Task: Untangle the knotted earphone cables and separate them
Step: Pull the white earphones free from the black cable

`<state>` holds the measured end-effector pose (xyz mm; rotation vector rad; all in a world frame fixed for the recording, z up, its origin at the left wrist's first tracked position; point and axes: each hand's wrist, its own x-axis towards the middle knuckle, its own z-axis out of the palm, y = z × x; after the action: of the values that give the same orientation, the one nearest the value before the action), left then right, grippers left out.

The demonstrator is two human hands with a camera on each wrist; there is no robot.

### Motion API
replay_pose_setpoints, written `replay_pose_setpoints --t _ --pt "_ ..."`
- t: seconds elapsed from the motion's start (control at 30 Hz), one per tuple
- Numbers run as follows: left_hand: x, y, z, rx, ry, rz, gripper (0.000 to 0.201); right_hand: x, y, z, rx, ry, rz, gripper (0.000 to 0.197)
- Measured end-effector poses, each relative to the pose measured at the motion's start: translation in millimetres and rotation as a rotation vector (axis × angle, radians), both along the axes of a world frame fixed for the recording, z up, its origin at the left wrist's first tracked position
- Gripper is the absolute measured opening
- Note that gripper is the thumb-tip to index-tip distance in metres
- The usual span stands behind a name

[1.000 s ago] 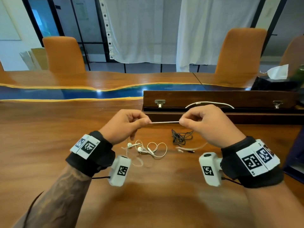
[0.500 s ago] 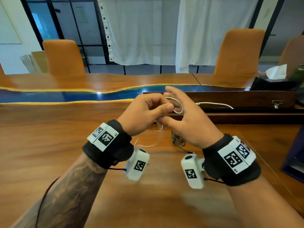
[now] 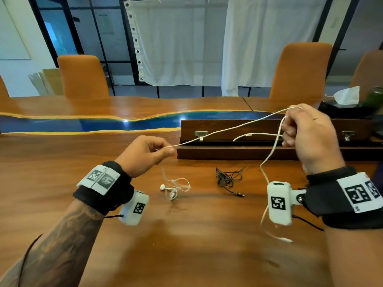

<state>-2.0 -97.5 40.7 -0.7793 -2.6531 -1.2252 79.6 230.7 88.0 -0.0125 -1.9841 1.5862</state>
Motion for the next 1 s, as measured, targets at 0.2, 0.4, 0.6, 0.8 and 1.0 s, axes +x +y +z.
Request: replay_pose_setpoints --t 0.2,0.4,0.6,0.8,1.0 --pt "0.9 2.5 11.5 0.129 0.04 0.069 0.01 3.9 -20.7 -15.8 0.396 -0.26 0.192 0.028" --pt "26.9 44.8 39.9 0.193 0.068 -0.186 0.018 4.8 -66.5 -20.4 0.447 -0.196 0.467 0.08" --pt "36.2 62.7 53.6 0.331 0.141 -0.247 0.009 -12.6 -106.0 -14.6 0.068 -0.216 0.726 0.04" --pt "28.0 46.2 42.6 0.261 0.086 -0.187 0.015 -15.9 -73.4 -3.4 0.129 -0.05 0.374 0.018" --pt "7.6 7.6 -0.5 0.167 -0.081 -0.136 0.025 -15.1 -30.7 15.1 0.013 0.19 0.018 0.013"
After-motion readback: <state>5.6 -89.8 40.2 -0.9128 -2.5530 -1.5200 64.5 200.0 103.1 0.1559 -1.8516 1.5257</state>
